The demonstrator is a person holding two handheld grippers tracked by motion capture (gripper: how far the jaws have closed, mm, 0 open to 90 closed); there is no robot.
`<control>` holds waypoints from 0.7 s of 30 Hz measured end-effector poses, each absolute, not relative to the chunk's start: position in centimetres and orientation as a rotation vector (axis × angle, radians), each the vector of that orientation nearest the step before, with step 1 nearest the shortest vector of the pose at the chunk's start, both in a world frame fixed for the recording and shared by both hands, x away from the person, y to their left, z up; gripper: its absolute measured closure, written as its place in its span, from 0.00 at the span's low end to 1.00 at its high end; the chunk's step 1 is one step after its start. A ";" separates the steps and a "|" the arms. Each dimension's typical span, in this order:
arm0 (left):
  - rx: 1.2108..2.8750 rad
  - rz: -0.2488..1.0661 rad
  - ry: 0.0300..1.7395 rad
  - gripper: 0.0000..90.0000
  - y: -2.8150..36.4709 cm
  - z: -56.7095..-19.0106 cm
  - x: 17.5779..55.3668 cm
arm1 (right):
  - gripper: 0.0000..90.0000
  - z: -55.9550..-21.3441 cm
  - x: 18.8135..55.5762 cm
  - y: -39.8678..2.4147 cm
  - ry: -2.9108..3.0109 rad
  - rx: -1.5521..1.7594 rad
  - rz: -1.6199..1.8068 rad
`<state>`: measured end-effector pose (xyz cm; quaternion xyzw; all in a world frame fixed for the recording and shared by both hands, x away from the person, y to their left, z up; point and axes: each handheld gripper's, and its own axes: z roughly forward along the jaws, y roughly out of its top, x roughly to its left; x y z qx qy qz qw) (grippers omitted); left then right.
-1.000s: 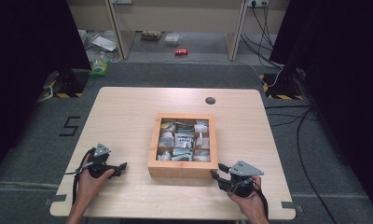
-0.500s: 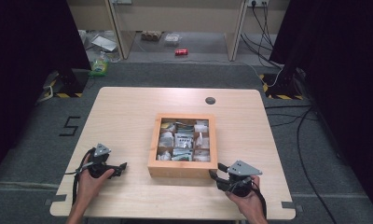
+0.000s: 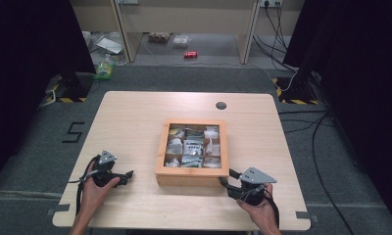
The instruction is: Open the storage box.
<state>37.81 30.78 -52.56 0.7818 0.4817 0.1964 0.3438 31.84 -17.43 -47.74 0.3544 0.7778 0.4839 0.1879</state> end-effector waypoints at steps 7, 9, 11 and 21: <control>2.032 0.510 1.251 0.00 30.8 -52.6 37.8 | 0.60 -47.1 32.2 -17.3 2.165 0.991 1.405; 2.031 0.511 1.251 0.00 30.8 -52.6 37.8 | 0.60 -47.0 32.3 -17.3 2.166 1.005 1.430; 2.031 0.510 1.252 0.00 30.8 -52.6 37.8 | 0.60 -46.9 32.6 -17.1 2.159 1.018 1.450; 2.032 0.510 1.252 0.00 30.8 -52.6 37.8 | 0.61 -45.8 33.8 -17.4 2.125 0.986 1.496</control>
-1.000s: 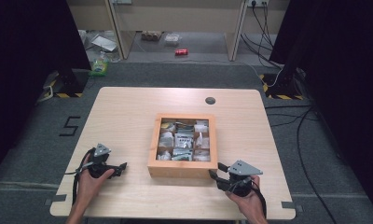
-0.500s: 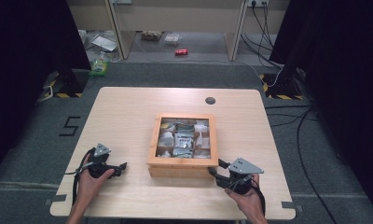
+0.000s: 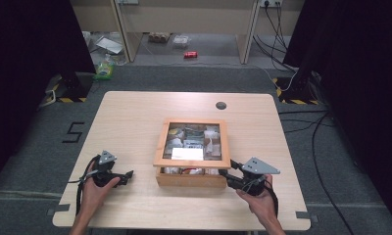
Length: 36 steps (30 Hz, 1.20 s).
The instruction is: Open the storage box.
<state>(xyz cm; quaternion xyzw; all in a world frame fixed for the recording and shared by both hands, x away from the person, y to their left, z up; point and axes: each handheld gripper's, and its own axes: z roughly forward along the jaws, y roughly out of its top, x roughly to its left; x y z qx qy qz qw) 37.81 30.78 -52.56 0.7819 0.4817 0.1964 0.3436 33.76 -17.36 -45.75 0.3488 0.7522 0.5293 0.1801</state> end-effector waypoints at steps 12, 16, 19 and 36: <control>2.031 0.510 1.252 0.00 30.8 -52.6 37.8 | 0.61 -44.9 35.4 -17.5 2.102 0.982 1.543; 2.031 0.510 1.252 0.00 30.8 -52.6 37.8 | 0.61 -44.5 35.9 -17.3 2.094 0.979 1.556; 2.032 0.510 1.251 0.00 30.8 -52.6 37.8 | 0.61 -44.3 36.3 -17.2 2.090 0.975 1.560; 2.032 0.510 1.251 0.00 30.8 -52.6 37.8 | 0.62 -43.1 38.2 -16.4 2.052 0.964 1.593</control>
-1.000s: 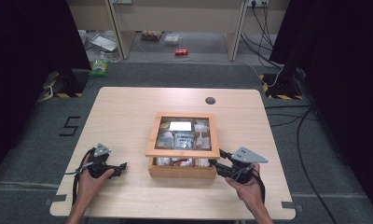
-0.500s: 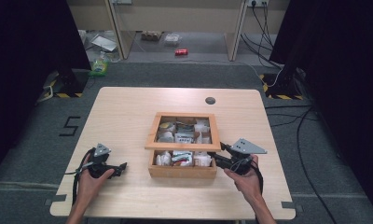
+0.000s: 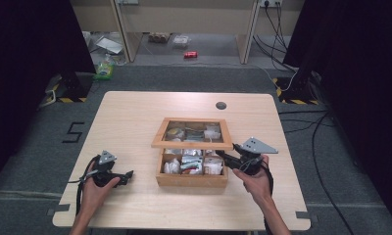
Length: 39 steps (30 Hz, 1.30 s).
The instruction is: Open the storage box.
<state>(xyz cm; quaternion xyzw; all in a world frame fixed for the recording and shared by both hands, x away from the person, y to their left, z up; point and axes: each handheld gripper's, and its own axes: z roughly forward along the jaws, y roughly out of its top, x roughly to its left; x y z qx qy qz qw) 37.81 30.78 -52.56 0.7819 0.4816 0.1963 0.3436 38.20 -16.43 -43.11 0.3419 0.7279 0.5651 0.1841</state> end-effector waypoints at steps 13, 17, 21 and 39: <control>2.032 0.510 1.252 0.00 30.8 -52.6 37.8 | 0.63 -41.9 39.7 -16.4 2.009 0.940 1.608; 2.032 0.510 1.251 0.00 30.8 -52.6 37.8 | 0.63 -41.4 40.2 -16.3 2.000 0.947 1.608; 2.030 0.510 1.252 0.00 30.8 -52.6 37.8 | 0.63 -41.1 40.6 -16.2 1.988 0.948 1.611; 2.033 0.510 1.251 0.00 30.8 -52.6 37.8 | 0.63 -40.2 42.6 -16.0 1.958 0.972 1.594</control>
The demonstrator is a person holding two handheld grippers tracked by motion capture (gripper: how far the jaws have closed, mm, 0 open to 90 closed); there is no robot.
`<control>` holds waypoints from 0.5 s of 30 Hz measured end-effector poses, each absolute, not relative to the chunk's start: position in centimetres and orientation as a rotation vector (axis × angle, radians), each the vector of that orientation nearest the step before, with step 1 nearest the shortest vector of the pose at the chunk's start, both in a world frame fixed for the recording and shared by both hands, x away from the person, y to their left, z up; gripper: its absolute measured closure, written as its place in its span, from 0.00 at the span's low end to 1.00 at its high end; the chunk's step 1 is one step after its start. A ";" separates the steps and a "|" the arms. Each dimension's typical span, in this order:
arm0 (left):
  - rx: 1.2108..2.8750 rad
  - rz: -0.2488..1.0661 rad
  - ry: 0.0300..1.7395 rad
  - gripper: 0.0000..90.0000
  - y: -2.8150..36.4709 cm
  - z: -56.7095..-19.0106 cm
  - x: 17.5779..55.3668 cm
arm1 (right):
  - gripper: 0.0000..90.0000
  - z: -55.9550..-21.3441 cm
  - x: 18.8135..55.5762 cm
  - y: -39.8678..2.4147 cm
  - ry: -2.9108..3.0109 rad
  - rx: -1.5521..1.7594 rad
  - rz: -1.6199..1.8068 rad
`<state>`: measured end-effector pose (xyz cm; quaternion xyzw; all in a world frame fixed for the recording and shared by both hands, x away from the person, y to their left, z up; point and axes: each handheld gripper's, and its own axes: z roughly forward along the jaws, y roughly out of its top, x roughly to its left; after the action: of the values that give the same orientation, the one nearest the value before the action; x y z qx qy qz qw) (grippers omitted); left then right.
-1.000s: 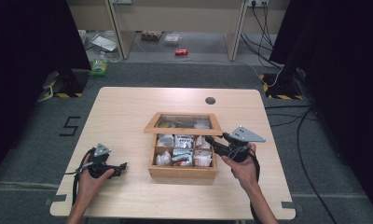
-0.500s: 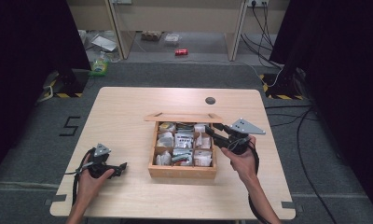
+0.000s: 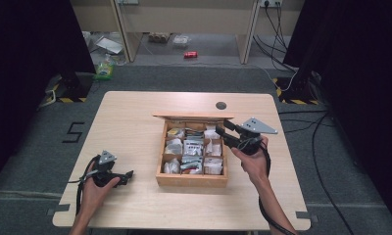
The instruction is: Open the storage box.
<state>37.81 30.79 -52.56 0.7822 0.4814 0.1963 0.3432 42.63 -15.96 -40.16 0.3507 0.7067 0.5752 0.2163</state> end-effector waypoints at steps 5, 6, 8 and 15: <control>2.033 0.510 1.251 0.00 30.8 -52.6 37.8 | 0.63 -39.8 43.3 -15.8 1.945 0.985 1.595; 2.033 0.510 1.251 0.00 30.8 -52.6 37.8 | 0.63 -39.7 43.4 -15.8 1.945 0.983 1.594; 2.033 0.510 1.251 0.00 30.8 -52.6 37.8 | 0.62 -39.6 43.7 -15.8 1.944 0.986 1.586; 2.031 0.509 1.252 0.00 30.8 -52.6 37.8 | 0.62 -39.4 44.5 -15.6 1.940 1.010 1.570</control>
<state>37.81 30.78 -52.56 0.7818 0.4818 0.1961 0.3438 44.47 -15.59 -39.39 0.3657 0.7025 0.5684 0.2227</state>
